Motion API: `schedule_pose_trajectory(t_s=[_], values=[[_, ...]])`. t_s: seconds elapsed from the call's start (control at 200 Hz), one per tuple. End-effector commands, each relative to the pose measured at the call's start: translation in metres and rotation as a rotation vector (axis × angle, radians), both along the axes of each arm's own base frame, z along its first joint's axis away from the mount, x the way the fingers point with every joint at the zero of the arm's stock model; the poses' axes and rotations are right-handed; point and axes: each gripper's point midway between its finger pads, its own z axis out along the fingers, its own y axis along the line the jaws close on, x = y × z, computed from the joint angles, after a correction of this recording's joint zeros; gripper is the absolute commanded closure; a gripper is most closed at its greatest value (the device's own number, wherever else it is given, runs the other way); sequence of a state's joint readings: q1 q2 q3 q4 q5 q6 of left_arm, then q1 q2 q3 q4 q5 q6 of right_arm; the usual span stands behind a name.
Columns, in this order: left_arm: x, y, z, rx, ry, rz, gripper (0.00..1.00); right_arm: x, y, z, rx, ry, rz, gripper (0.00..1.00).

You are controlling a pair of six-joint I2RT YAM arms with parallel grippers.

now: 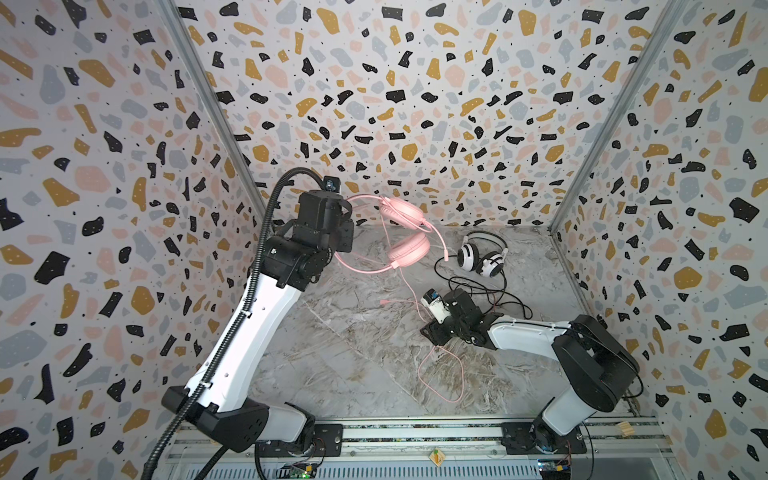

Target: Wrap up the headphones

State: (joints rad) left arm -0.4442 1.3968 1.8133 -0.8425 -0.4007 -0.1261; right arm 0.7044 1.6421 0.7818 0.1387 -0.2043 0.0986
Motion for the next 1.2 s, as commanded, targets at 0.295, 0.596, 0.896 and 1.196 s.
schedule_pose_trajectory(t_s=[0.295,0.596,0.896,1.196], values=[[0.009,0.014,0.049,-0.088,-0.129,0.059,1.00,0.010,0.002,0.004,0.016,-0.054,0.021,0.83],[0.038,0.050,0.038,-0.115,-0.150,0.236,1.00,-0.032,-0.005,0.047,-0.024,-0.152,0.022,0.98],[0.071,0.066,0.015,-0.174,-0.188,0.342,1.00,-0.105,0.001,0.106,-0.027,-0.235,0.088,0.98],[0.074,0.079,-0.049,-0.058,-0.102,0.423,1.00,-0.124,-0.003,0.203,0.030,-0.403,0.080,0.98]])
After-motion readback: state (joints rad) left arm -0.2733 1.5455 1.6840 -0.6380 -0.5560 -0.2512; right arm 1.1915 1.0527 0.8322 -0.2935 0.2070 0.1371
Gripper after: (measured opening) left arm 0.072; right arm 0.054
